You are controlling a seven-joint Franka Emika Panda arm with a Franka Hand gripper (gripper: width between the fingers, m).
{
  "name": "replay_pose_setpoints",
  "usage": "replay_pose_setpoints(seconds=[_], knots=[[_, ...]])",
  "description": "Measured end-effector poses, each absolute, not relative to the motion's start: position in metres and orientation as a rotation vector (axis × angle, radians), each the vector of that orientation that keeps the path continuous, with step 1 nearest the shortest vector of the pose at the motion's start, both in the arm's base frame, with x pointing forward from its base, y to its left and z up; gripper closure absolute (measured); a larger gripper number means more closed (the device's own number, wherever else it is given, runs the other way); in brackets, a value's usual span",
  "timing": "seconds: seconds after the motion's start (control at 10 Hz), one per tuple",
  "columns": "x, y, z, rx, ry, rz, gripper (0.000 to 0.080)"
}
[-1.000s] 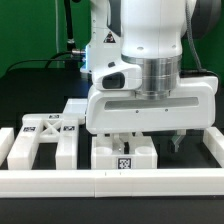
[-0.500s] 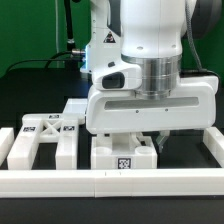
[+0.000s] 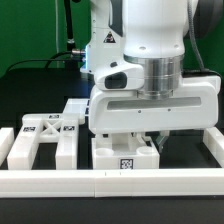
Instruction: Assemble chair
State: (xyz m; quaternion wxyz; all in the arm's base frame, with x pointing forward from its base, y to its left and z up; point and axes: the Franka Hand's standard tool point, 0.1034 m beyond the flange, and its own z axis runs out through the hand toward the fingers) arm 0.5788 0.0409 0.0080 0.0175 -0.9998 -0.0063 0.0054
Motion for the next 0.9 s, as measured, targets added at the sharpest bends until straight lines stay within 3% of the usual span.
replay_pose_setpoints(seconds=[0.5, 0.9], knots=[[0.604, 0.093, 0.010, -3.090, 0.036, -0.032, 0.0768], [0.612, 0.112, 0.012, -3.086, 0.001, -0.055, 0.0768]])
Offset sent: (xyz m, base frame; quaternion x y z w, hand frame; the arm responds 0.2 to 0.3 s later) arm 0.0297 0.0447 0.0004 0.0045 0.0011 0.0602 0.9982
